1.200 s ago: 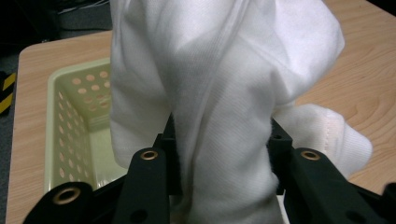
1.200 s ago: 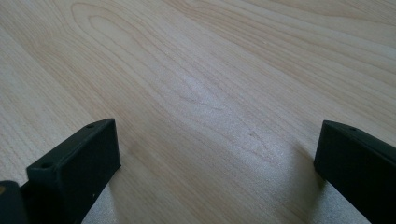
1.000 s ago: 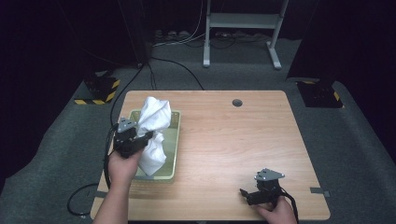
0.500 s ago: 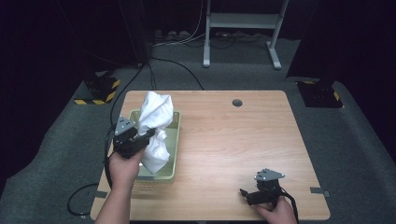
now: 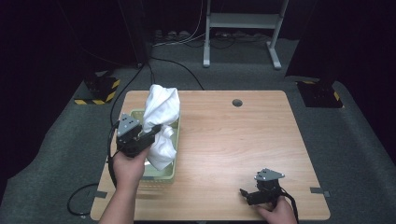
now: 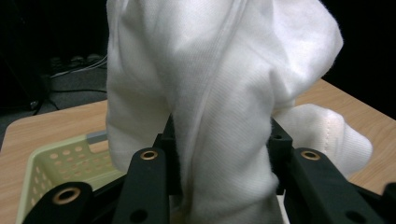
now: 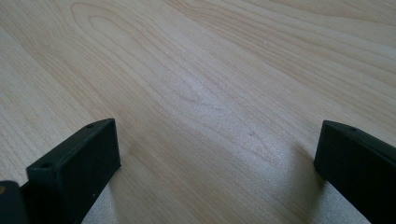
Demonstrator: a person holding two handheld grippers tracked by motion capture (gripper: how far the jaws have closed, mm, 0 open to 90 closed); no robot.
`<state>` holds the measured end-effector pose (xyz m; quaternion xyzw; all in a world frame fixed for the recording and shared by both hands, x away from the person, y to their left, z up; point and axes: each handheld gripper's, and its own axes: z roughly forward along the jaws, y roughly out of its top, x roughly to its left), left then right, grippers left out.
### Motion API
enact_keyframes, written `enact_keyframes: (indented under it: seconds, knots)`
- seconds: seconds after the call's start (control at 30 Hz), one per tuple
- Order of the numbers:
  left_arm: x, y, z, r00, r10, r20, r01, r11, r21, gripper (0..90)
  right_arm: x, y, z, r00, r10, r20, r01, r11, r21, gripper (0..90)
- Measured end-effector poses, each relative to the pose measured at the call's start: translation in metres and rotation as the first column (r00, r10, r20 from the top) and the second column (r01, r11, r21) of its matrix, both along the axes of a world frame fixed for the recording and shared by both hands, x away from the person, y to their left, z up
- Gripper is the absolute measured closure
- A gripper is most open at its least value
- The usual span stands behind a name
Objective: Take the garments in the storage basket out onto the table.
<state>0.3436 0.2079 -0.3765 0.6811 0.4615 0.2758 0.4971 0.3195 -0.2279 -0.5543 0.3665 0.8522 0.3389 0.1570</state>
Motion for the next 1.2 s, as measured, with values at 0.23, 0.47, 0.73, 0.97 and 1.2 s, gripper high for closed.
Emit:
enact_keyframes:
  seconds: [0.23,0.47,0.73,0.97,1.2]
  knots:
    - [-0.005,-0.014,0.008,0.9994,-0.017,0.031,0.017,0.9998,-0.009,62.9,0.0,0.0,0.0,1.0,0.0,0.0,0.0,1.0,0.0,0.0]
    - [-0.009,-0.028,0.018,0.9975,-0.039,0.059,0.039,0.9992,-0.004,62.9,0.0,0.0,0.0,1.0,0.0,0.0,0.0,1.0,0.0,0.0]
    - [-0.011,-0.045,0.018,0.996,-0.064,0.063,0.064,0.9979,-0.001,62.9,0.0,0.0,0.0,1.0,0.0,0.0,0.0,1.0,0.0,0.0]
    - [-0.008,-0.061,0.017,0.9935,-0.093,0.066,0.093,0.9957,-0.003,62.9,0.0,0.0,0.0,1.0,0.0,0.0,0.0,1.0,0.002,0.0]
    - [-0.006,-0.078,0.014,0.9906,-0.117,0.07,0.118,0.993,-0.005,62.9,0.0,0.0,0.0,1.0,-0.001,-0.001,0.001,1.0,0.001,0.0]
